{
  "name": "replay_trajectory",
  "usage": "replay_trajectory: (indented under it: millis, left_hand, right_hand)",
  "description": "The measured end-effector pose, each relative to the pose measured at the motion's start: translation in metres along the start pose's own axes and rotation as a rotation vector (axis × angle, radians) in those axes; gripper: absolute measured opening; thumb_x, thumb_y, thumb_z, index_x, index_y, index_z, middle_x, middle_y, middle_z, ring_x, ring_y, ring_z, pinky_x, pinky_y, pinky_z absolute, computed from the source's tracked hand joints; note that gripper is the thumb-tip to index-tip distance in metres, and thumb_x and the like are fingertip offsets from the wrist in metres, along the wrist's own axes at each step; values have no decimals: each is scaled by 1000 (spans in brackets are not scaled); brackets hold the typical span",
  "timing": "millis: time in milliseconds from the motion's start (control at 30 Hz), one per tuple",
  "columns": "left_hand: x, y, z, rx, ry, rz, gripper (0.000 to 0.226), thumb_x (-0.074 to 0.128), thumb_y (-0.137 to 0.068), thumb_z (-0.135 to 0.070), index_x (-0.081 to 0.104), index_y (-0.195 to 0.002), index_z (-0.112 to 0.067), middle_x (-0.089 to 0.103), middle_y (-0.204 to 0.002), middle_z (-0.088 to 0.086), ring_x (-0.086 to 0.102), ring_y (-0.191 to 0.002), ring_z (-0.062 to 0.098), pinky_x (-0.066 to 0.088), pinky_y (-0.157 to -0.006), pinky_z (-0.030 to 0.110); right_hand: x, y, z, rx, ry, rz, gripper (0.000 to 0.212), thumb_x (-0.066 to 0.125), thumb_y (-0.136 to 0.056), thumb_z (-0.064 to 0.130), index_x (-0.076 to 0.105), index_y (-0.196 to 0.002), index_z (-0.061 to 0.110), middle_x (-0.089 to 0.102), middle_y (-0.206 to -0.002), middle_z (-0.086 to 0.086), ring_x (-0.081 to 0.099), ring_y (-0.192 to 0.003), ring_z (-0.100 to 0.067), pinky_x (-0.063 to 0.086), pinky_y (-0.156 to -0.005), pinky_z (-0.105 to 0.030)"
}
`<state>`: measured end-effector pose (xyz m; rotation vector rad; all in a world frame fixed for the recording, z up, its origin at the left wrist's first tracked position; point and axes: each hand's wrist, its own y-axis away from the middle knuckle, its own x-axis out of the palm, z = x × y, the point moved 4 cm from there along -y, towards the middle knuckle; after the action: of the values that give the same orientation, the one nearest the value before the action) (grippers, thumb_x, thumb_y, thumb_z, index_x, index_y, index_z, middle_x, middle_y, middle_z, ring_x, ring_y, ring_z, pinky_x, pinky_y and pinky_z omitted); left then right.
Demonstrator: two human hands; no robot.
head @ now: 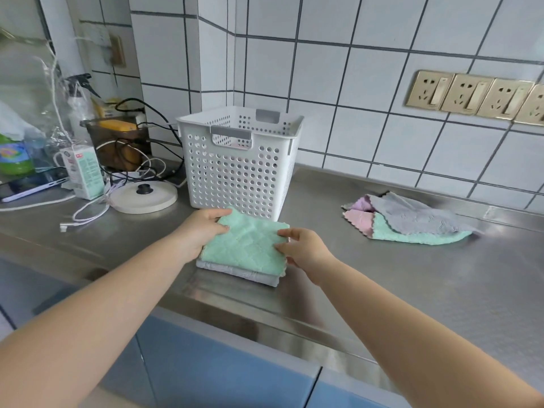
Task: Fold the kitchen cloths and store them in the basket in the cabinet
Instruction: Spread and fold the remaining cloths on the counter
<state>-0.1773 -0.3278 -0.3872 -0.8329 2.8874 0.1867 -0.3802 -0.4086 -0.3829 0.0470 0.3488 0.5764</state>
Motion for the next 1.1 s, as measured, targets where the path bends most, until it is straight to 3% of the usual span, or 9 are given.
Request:
replay_trajectory:
  millis: [100,200,300,400,567,667,800,933,1100]
  left_hand:
    - [0,-3,5,12,-58,3,50,57,-86,8,52,-132,-11,47,-142,8,45,-130,20,36,-110,41]
    - [-2,-6,7,11,-109,1,50,58,-86,6,53,-132,-13,46,-143,8,45,-130,19,35,-110,42]
    - [-2,-7,8,24,-148,-4,49,58,-86,6,53,-131,-12,46,-143,9,45,-130,20,35,-110,41]
    - [-1,-6,7,57,-217,-20,49,59,-85,5,53,-131,-11,44,-144,8,41,-133,18,32,-111,34]
    - [4,-5,2,141,-518,-54,47,58,-88,-1,51,-133,-11,44,-144,8,41,-132,19,31,-103,24]
    - [8,1,-6,286,-849,-144,45,54,-90,-10,50,-135,-11,42,-145,7,38,-132,22,28,-108,28]
    - [33,12,-18,594,-1019,-82,45,40,-97,-12,39,-142,-11,30,-153,3,19,-143,19,9,-115,26]
    - [50,6,-6,478,-1267,139,50,30,-101,-22,20,-148,-9,15,-158,6,9,-146,19,3,-117,29]
    - [40,0,9,289,-1227,172,57,28,-101,-38,12,-151,-15,3,-159,3,2,-146,17,3,-117,34]
  right_hand:
    - [2,1,-5,12,22,13,35,64,-86,7,58,-120,12,55,-88,-4,55,-63,-12,52,-62,-18]
    - [6,-1,-10,-16,71,-2,37,66,-85,10,59,-121,12,56,-82,-1,58,-69,-18,56,-79,-31]
    - [8,-1,-11,-50,116,-16,38,66,-84,11,59,-121,11,61,-92,-7,65,-85,-27,53,-90,-42]
    - [9,0,-13,-67,146,-29,40,67,-84,14,60,-123,12,64,-104,-12,65,-100,-29,51,-93,-41]
    - [10,-1,-12,-129,276,-43,40,65,-85,15,59,-124,11,65,-103,-13,64,-94,-27,50,-93,-38]
    - [7,-2,-9,-197,419,-107,42,63,-86,23,58,-126,15,51,-127,-9,53,-109,-20,42,-98,-30]
    - [17,-3,12,-327,674,-208,47,49,-92,36,45,-136,22,19,-156,-3,18,-142,-22,19,-112,-45]
    - [48,-6,10,-325,947,-9,52,27,-95,45,23,-145,30,5,-159,0,-2,-146,-19,-4,-109,-62]
    - [45,-8,-11,-214,989,24,61,18,-93,57,12,-148,32,-1,-159,3,-8,-145,-16,-6,-109,-63]
